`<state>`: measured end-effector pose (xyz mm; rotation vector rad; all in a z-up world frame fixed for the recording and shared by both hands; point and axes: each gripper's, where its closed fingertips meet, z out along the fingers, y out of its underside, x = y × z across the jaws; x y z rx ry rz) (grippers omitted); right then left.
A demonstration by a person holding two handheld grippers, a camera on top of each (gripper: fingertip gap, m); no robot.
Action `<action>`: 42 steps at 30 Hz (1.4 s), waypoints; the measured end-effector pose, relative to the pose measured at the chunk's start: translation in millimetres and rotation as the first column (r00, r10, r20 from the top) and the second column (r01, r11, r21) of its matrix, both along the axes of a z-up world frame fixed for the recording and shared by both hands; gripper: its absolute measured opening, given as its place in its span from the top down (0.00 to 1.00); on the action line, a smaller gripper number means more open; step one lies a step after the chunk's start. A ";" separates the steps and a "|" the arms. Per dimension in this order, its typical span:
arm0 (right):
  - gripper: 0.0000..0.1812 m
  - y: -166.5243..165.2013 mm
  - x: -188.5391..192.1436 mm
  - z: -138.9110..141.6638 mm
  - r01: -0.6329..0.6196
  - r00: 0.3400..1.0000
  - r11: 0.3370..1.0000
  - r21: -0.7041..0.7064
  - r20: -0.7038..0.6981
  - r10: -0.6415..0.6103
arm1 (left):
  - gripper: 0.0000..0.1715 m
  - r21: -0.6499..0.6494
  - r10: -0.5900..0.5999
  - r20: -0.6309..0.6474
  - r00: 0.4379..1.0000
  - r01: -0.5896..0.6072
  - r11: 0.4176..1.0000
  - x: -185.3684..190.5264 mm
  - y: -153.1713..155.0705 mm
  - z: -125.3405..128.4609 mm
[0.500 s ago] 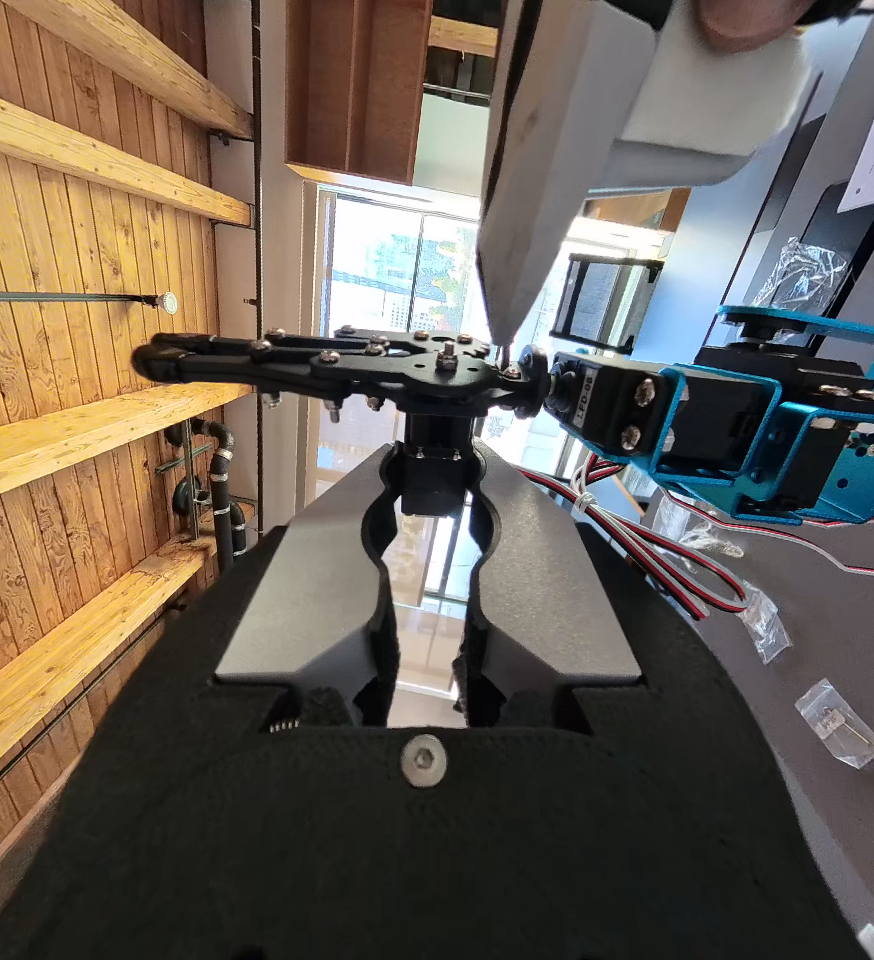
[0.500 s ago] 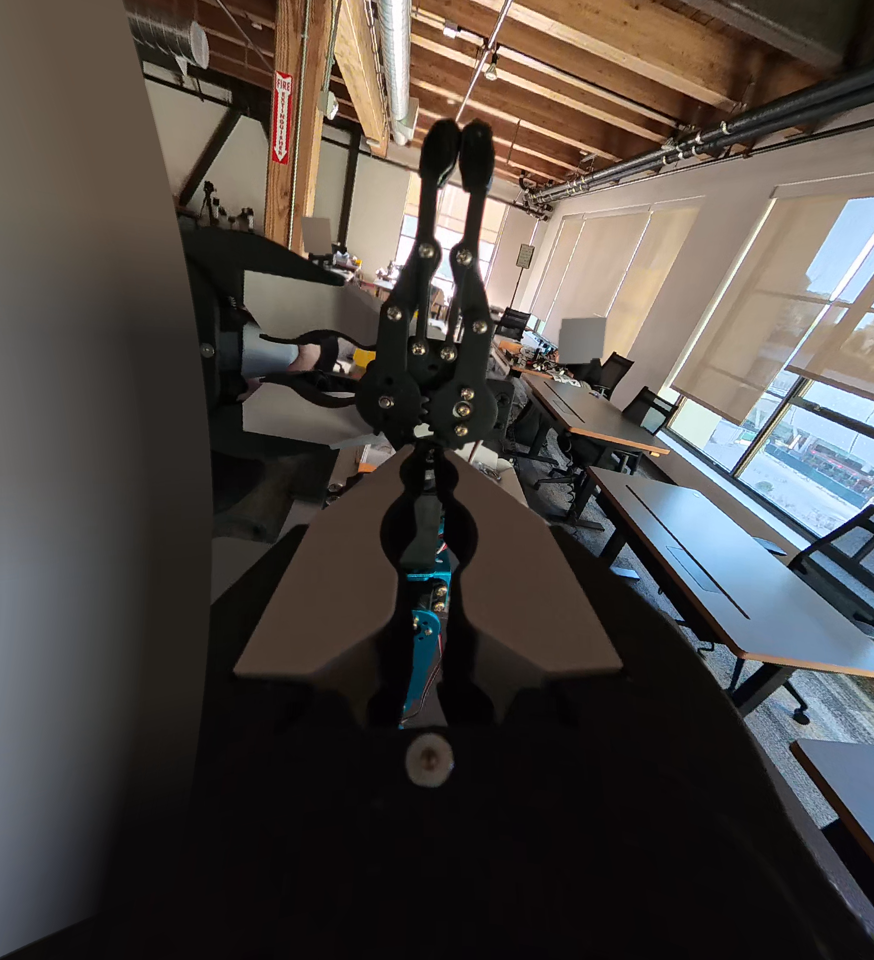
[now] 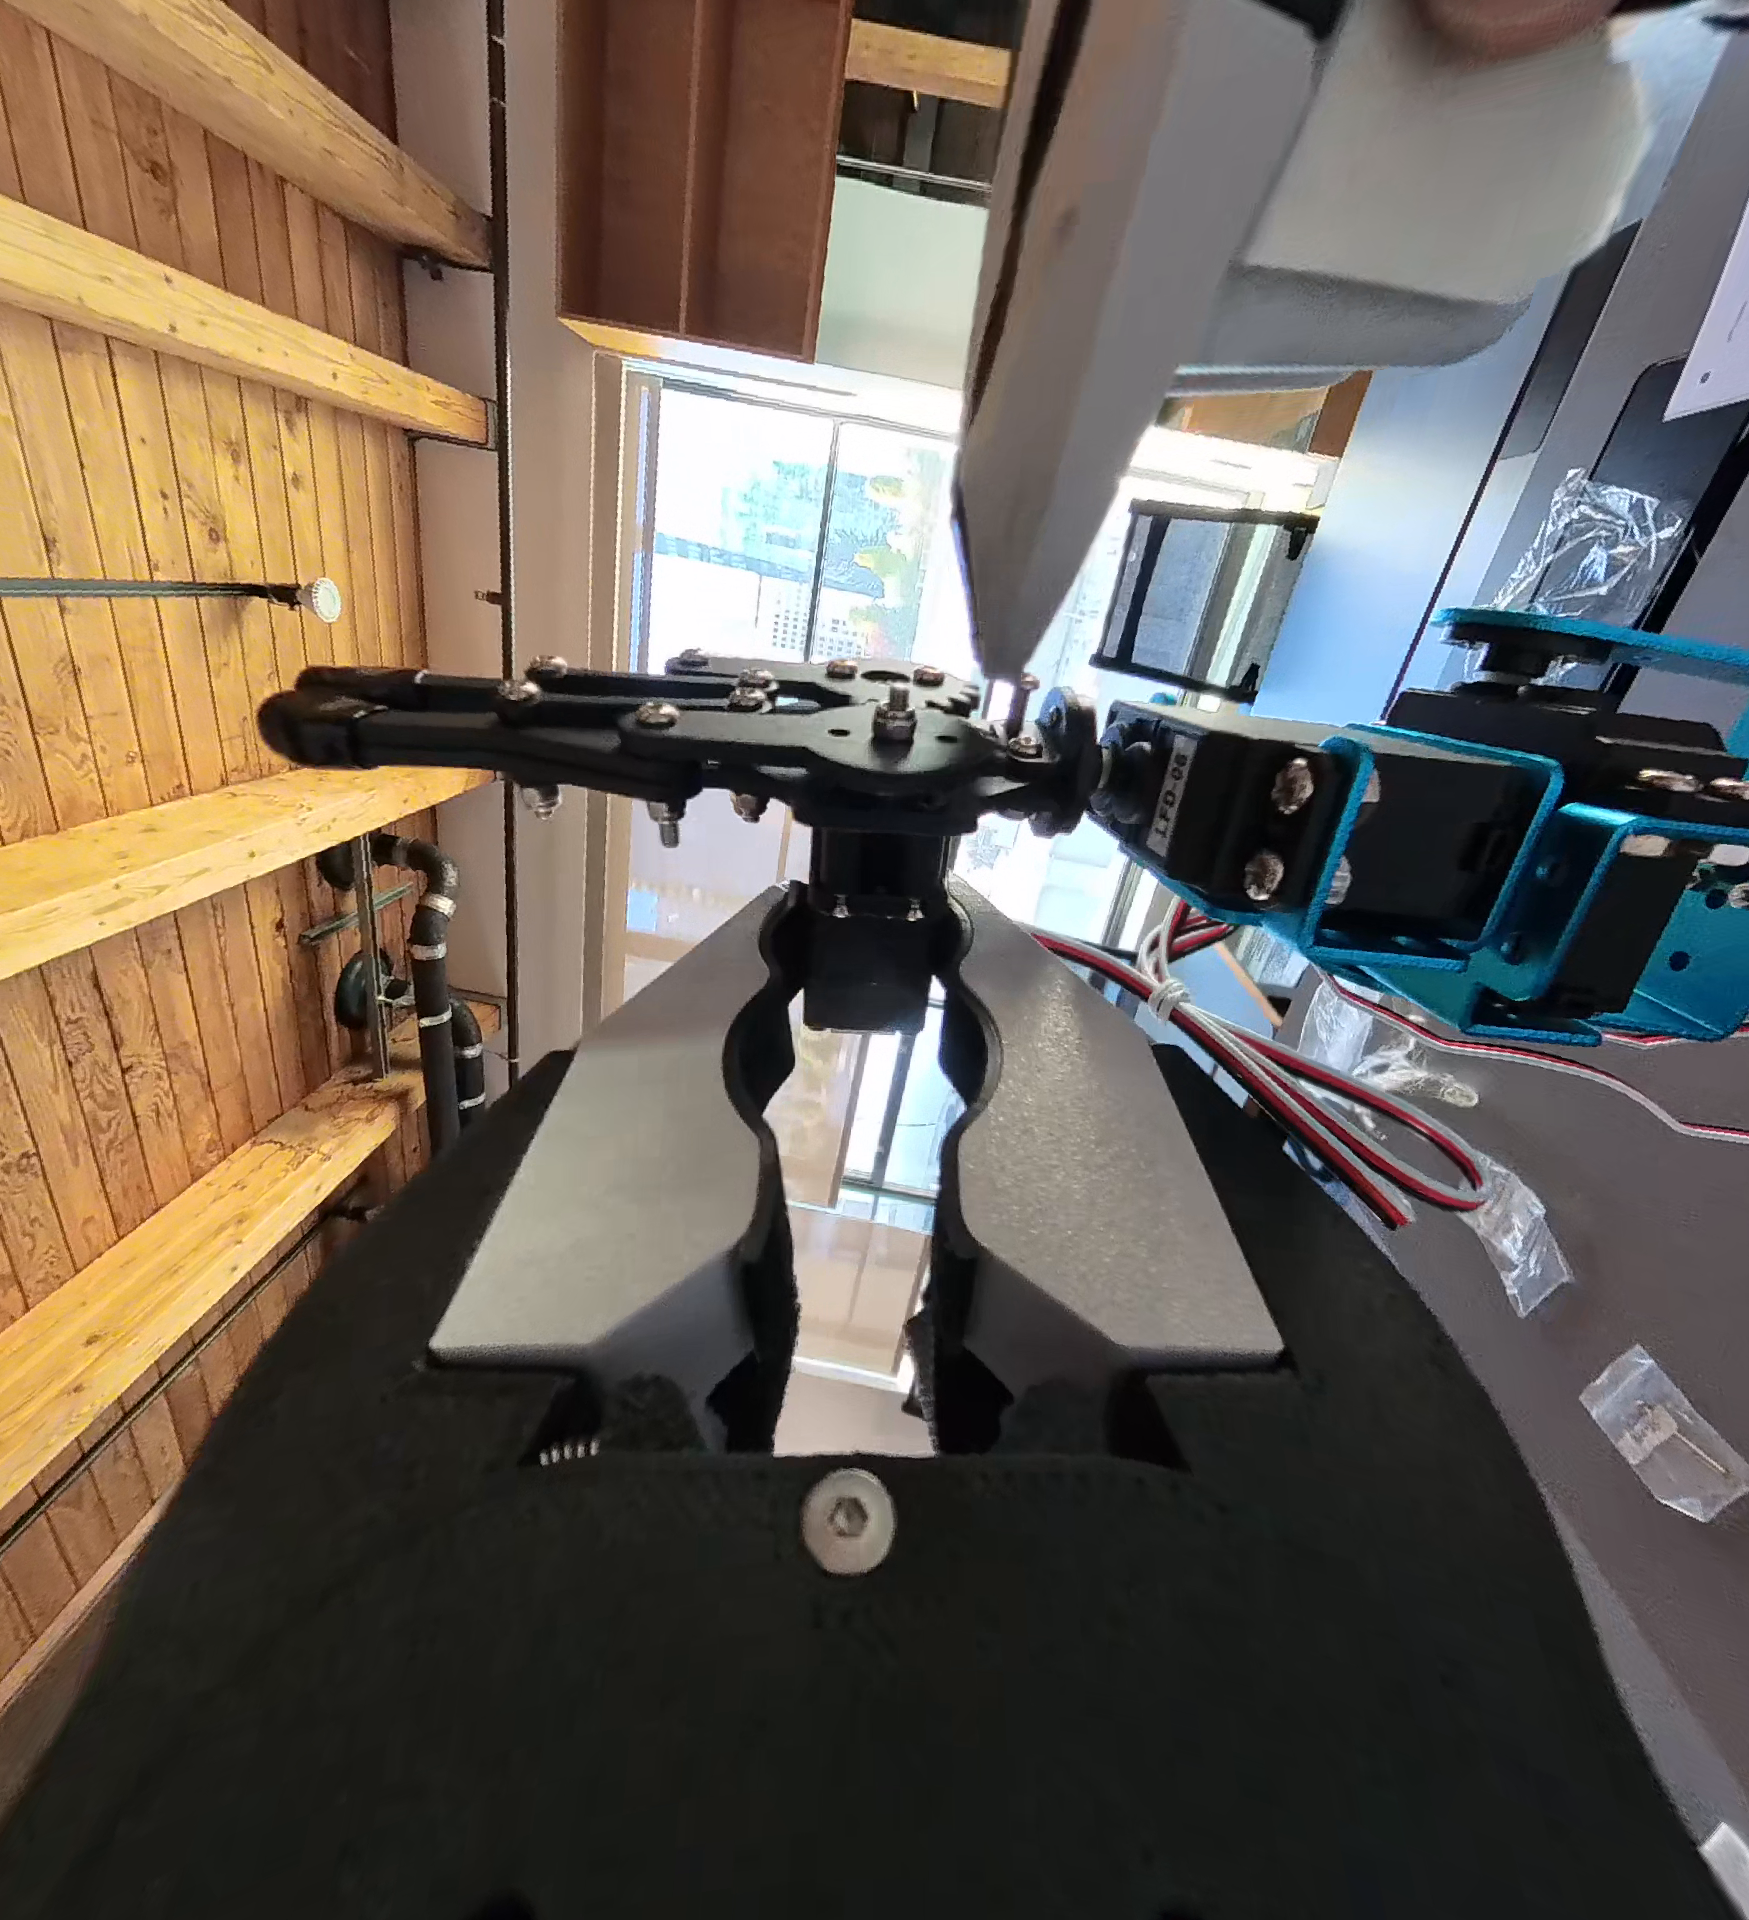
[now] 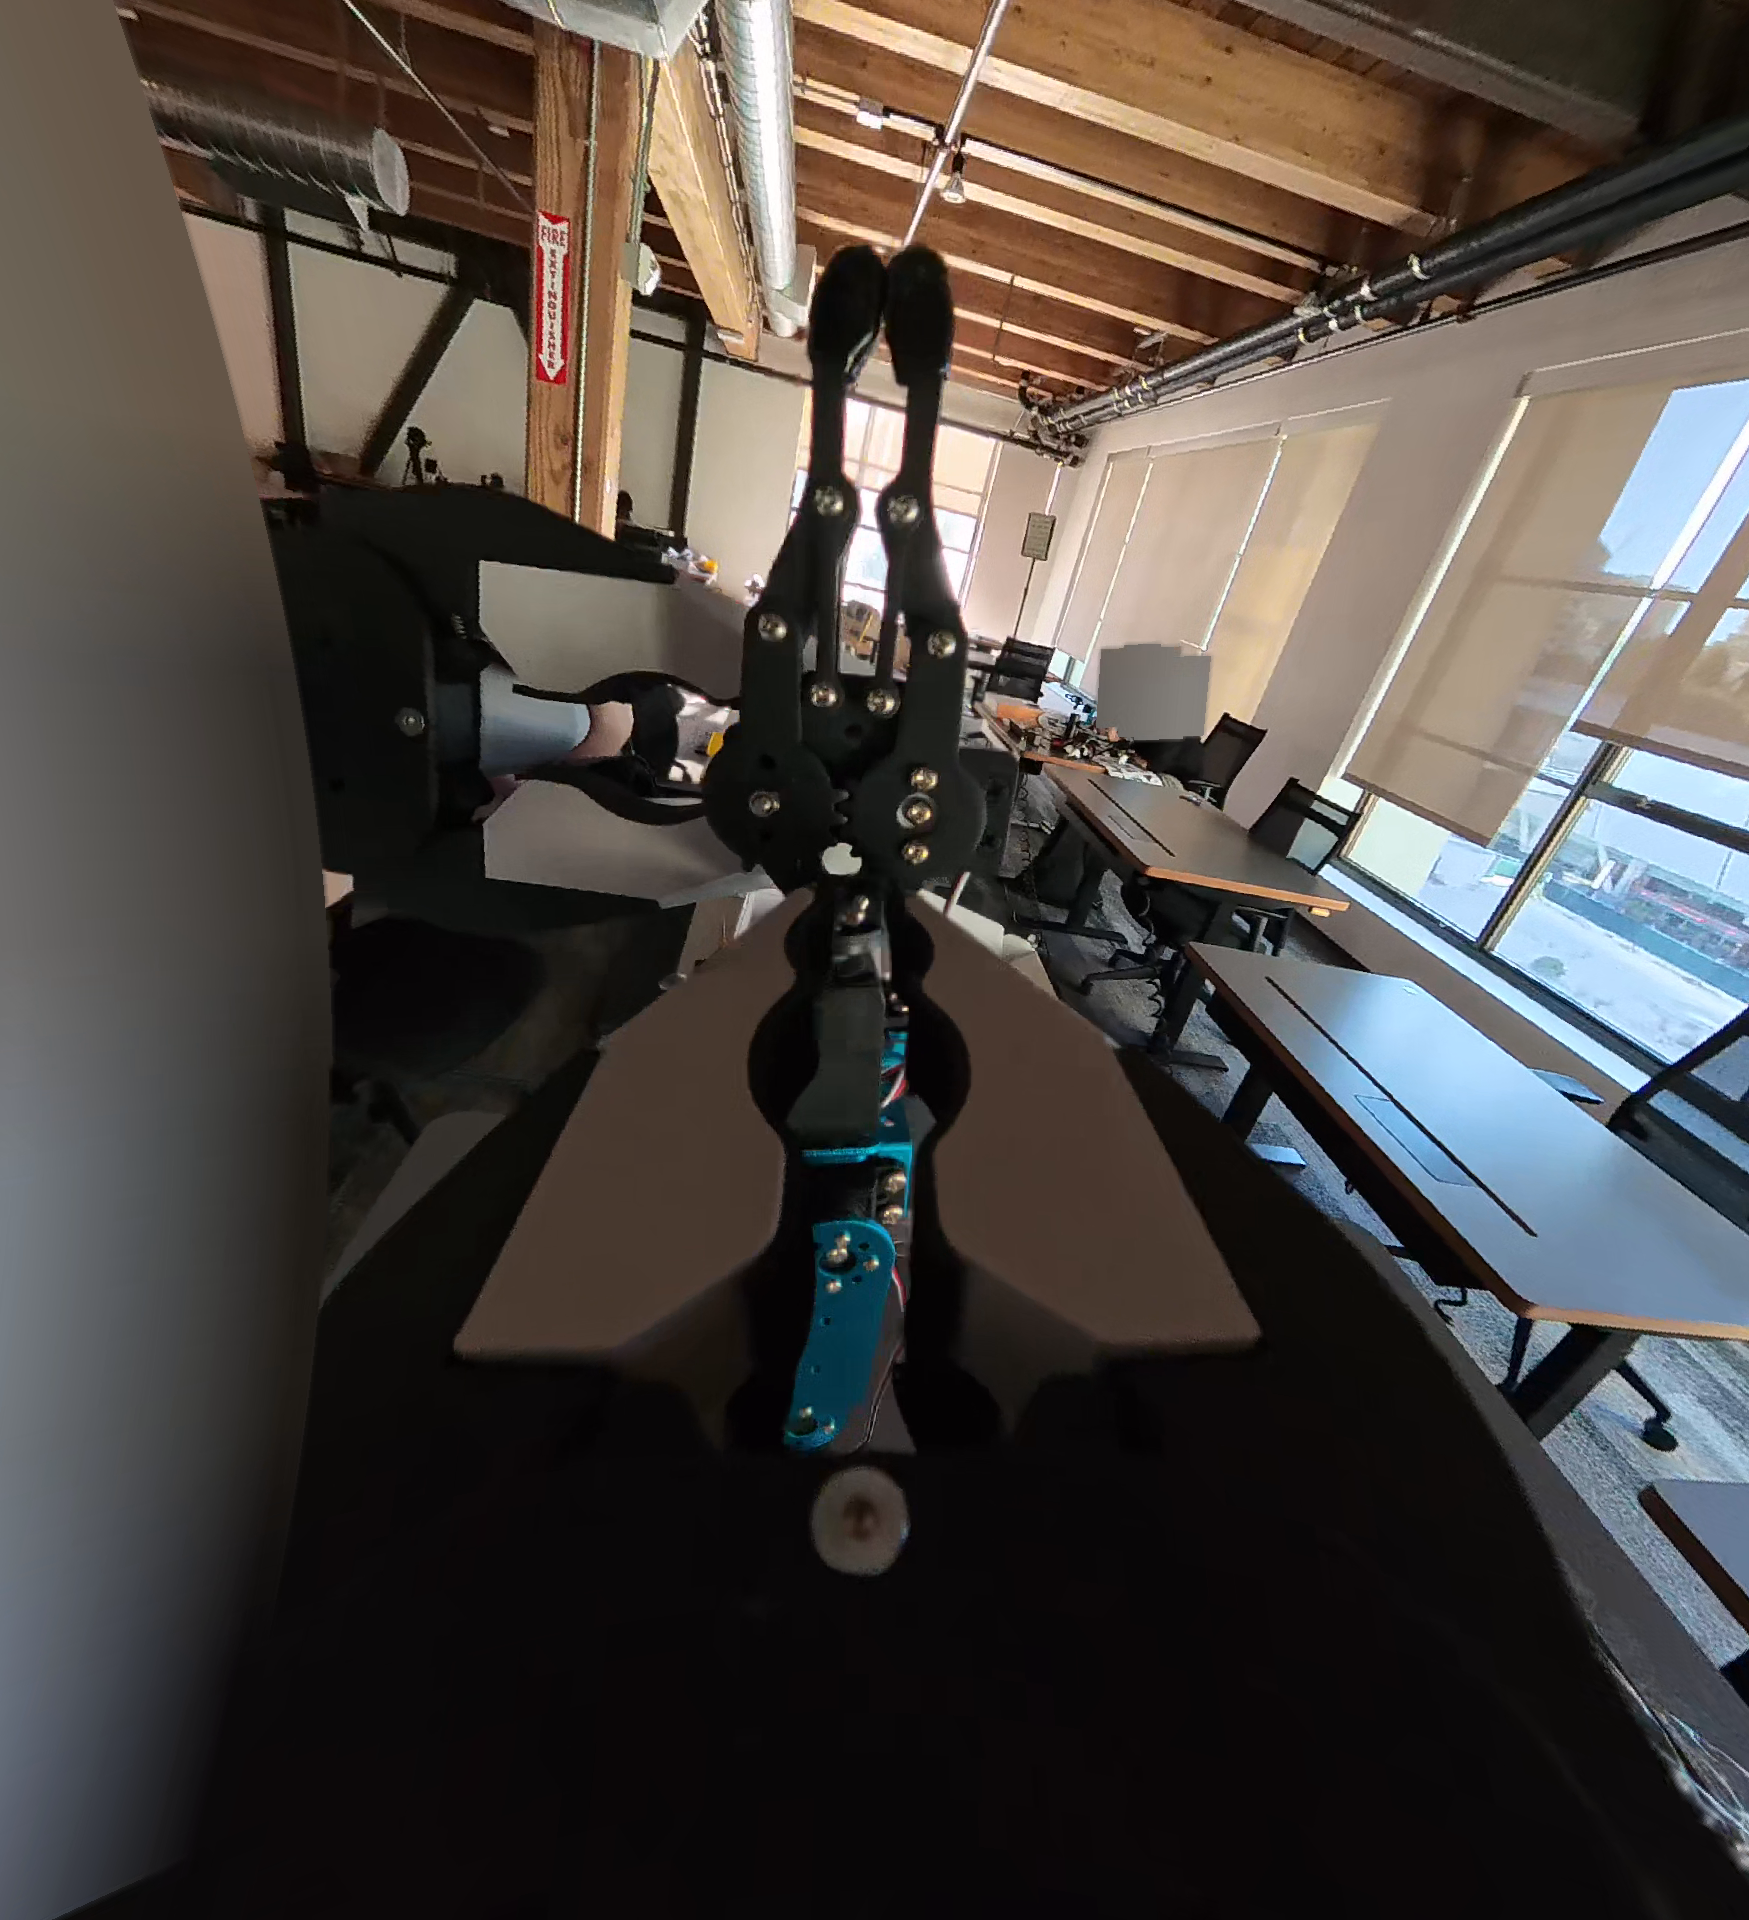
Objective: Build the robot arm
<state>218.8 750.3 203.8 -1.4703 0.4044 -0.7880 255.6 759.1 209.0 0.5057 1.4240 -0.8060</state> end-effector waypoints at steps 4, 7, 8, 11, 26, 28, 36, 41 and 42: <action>0.96 2.1 -1.4 -1.4 -0.001 1.000 1.000 -0.001 -0.006 0.001 | 0.87 -0.001 -0.003 0.002 1.000 0.003 1.000 -0.4 -0.1 0.0; 0.98 2.1 -1.2 -1.9 0.007 1.000 1.000 -0.016 -0.012 -0.007 | 0.87 -0.001 -0.006 -0.001 1.000 0.006 1.000 -0.1 -0.4 -0.2; 0.99 1.9 -1.1 -1.9 0.010 1.000 1.000 -0.018 -0.011 -0.010 | 0.87 -0.001 -0.005 -0.001 1.000 0.005 1.000 -0.4 -0.3 -0.1; 0.99 2.4 -1.5 -2.1 0.008 1.000 1.000 -0.019 -0.015 -0.009 | 0.87 -0.008 -0.005 0.000 1.000 0.005 1.000 -1.0 0.3 0.0; 0.99 3.0 2.1 -4.6 0.009 0.998 1.000 -0.008 -0.062 -0.010 | 0.87 -0.006 0.002 0.001 1.000 -0.002 1.000 -0.8 -0.8 -0.1; 0.99 3.1 2.2 -3.7 0.009 0.998 1.000 -0.027 -0.061 -0.011 | 0.87 -0.006 0.000 0.002 1.000 0.000 1.000 -1.3 -0.6 0.0; 0.99 1.8 4.1 -5.9 0.037 0.997 0.998 -0.051 -0.064 -0.040 | 0.87 -0.020 -0.002 -0.013 1.000 0.002 1.000 -0.2 -2.3 0.1; 0.99 1.1 5.9 -6.0 0.072 0.994 0.995 -0.067 -0.073 -0.076 | 0.87 -0.011 0.014 -0.012 1.000 -0.014 1.000 0.6 -1.8 0.1; 0.99 0.5 6.2 -5.9 0.086 0.994 0.993 -0.080 -0.057 -0.090 | 0.87 -0.014 0.012 -0.008 1.000 -0.012 1.000 0.5 -2.1 0.1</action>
